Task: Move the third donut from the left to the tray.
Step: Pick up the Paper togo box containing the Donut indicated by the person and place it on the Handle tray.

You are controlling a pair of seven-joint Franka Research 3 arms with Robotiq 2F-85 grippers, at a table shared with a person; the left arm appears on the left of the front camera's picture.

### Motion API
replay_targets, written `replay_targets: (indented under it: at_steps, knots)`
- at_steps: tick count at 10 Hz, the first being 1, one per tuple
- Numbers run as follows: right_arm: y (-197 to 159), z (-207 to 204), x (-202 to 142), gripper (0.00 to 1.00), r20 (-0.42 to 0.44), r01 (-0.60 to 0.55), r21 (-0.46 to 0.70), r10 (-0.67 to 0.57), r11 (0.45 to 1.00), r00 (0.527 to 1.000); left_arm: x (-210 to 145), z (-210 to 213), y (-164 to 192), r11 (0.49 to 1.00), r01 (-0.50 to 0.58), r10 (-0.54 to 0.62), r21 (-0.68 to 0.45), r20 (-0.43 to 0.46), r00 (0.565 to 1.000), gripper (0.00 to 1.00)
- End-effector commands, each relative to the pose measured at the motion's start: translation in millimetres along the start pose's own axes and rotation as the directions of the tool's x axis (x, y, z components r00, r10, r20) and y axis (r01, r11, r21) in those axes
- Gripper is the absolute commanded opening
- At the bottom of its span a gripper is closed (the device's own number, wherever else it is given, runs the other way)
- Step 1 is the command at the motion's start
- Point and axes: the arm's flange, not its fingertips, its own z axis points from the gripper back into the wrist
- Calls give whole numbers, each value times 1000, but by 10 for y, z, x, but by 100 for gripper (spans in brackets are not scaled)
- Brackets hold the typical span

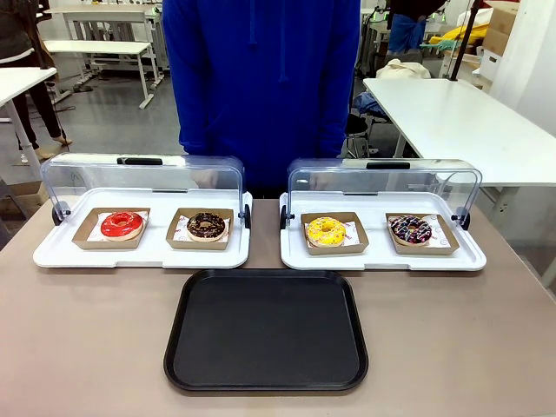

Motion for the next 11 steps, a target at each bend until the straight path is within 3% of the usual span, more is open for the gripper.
replay_targets:
  at_steps: [1,11]
  knots:
    - [-2,1,23,100,17,-13,4,13,1000,1000,7,13,-16,1000,11,-11,-10,3,1000,100]
    - [-2,1,23,100,17,-13,4,13,1000,1000,7,13,-16,1000,11,-11,-10,3,1000,100]
